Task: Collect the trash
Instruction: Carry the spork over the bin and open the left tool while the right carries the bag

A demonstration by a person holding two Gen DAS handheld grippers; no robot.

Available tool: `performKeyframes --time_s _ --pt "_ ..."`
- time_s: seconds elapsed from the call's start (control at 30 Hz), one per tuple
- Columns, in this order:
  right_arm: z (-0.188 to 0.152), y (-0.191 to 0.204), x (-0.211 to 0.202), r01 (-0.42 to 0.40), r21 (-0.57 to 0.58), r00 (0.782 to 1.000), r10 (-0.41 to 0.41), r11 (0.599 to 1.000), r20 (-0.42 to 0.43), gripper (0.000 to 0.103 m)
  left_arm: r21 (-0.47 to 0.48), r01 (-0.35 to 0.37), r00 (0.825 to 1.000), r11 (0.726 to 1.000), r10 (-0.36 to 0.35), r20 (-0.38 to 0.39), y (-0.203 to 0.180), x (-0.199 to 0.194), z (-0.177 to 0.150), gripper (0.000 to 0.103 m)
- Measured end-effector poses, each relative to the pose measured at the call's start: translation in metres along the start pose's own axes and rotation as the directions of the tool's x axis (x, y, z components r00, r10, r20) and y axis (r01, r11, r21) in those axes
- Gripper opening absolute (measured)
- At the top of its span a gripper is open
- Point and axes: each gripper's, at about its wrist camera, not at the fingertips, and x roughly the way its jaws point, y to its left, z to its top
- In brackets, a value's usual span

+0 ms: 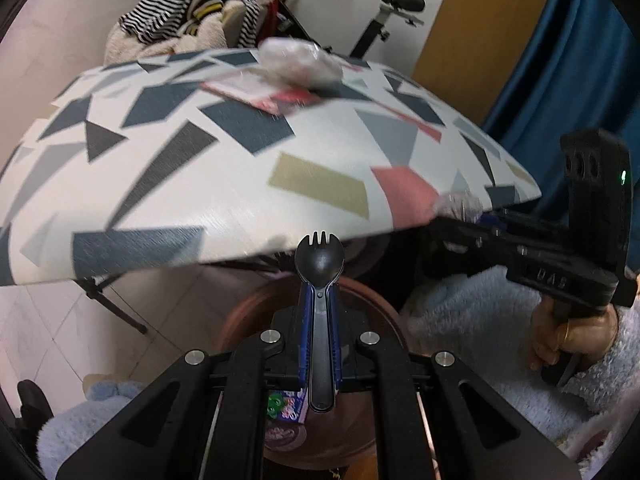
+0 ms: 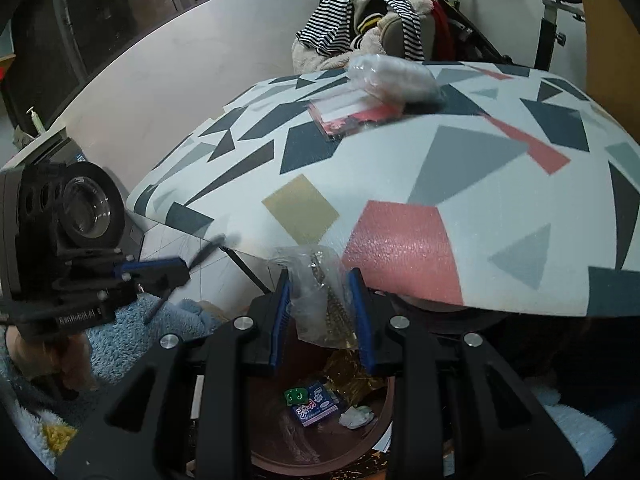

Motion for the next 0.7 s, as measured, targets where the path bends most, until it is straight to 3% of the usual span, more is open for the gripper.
performKeyframes --time_s 0.3,0.37,0.43,0.7 --pt "-0.009 -0.006 0.009 -0.011 0.024 1.000 0.011 1.000 -0.017 0.031 -0.008 0.058 0.996 0.998 -0.058 -0.072 -0.001 0.026 -0.004 0.010" --pt "-0.011 -0.006 0.012 -0.013 0.028 1.000 0.014 1.000 -0.021 0.031 -0.005 0.063 0.995 0.998 -0.064 -0.077 -0.001 0.029 -0.003 0.018" --pt "-0.012 -0.006 0.013 -0.012 0.027 1.000 0.013 1.000 -0.026 0.031 -0.003 0.047 0.997 0.999 -0.047 -0.065 0.000 0.027 -0.001 0.038" --pt "-0.017 0.002 0.023 0.001 -0.011 0.999 -0.002 1.000 -0.052 0.031 -0.020 -0.015 0.999 1.000 0.016 0.029 0.015 -0.002 0.008 0.049"
